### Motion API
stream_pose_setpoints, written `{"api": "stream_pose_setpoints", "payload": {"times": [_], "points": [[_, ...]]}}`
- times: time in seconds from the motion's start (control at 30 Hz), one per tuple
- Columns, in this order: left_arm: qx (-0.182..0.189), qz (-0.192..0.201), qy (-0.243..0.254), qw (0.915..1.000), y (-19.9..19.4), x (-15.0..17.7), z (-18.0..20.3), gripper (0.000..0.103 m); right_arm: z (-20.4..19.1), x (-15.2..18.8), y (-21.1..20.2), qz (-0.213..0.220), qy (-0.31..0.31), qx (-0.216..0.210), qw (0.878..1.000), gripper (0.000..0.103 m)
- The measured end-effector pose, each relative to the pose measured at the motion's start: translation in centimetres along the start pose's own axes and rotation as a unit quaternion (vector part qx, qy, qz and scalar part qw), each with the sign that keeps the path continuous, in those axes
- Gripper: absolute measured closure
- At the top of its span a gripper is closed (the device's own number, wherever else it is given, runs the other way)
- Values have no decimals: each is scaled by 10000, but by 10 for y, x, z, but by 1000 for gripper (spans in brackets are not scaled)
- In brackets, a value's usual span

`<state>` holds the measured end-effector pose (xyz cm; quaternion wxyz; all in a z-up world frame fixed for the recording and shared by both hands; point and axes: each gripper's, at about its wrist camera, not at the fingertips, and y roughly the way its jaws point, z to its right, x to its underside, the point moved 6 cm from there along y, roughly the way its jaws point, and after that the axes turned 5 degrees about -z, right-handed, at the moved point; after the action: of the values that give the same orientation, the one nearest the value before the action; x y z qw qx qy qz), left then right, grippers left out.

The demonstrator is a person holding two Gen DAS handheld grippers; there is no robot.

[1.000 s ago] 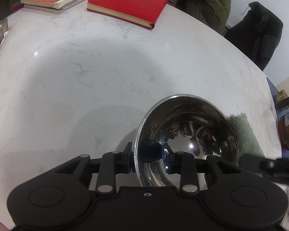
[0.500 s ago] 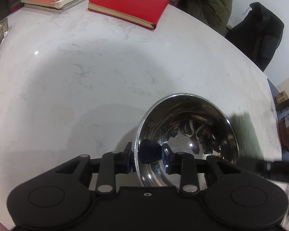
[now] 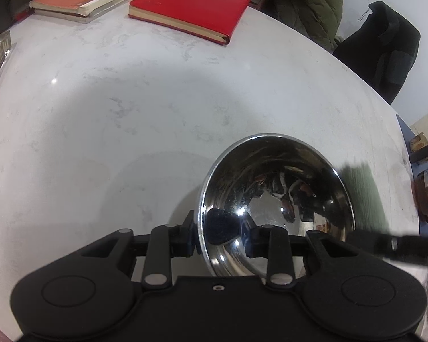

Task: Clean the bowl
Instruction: 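Rotate the bowl with the left gripper while the right rubs its outer wall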

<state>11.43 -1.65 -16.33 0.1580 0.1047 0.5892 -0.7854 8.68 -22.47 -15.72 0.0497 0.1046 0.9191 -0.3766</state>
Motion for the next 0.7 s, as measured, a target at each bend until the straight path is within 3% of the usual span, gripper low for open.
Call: {"api": "stream_pose_setpoints", "payload": {"times": [0.23, 0.37, 0.5, 0.7], "points": [[-31, -22, 39, 10000, 1, -1, 1, 74, -22, -39, 2, 349, -560, 250, 9975, 86], [-40, 35, -5, 10000, 1, 0, 1, 73, -20, -19, 1, 254, -675, 526, 9960, 86], [-161, 63, 74, 9998, 0, 0, 4, 73, -11, 7, 4, 17, -398, 400, 9984, 82], [-231, 337, 262, 9988, -14, -9, 7, 76, -12, 4, 1, 149, -379, 412, 9983, 82]]}}
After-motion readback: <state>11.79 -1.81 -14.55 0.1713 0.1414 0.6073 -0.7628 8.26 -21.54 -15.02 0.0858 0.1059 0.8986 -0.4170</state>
